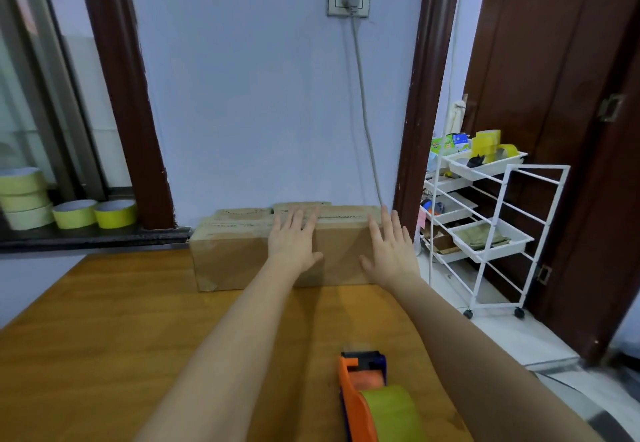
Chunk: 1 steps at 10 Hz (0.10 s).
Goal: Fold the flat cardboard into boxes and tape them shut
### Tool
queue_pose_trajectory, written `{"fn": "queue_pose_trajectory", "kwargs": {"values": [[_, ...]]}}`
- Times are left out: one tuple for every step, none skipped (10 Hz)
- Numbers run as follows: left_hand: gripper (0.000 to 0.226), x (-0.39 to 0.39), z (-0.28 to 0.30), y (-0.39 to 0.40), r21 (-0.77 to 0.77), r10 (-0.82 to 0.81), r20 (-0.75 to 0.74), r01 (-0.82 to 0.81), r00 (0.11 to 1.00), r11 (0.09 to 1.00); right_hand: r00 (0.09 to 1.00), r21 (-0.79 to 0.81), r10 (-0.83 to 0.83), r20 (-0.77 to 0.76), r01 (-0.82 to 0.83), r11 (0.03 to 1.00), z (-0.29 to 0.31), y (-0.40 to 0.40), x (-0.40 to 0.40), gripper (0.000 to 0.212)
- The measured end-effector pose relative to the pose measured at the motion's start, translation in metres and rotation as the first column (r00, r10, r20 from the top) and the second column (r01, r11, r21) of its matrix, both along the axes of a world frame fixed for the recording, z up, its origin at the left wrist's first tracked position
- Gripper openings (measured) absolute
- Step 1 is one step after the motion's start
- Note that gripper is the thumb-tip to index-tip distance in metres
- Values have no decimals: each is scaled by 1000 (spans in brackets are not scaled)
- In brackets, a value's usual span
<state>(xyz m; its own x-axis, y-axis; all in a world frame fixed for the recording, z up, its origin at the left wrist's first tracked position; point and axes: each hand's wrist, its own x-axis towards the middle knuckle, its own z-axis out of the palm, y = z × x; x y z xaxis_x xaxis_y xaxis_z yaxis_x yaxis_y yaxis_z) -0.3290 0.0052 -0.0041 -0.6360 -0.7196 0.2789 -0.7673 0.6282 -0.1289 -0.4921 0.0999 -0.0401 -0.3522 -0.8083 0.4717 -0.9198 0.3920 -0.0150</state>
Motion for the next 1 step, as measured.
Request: {"fn": "queue_pose_trajectory", "kwargs": {"values": [[77, 12, 13, 5, -6, -20, -83, 20, 996, 1000, 999, 52, 44, 29, -46, 998, 20, 4, 20, 74]]}}
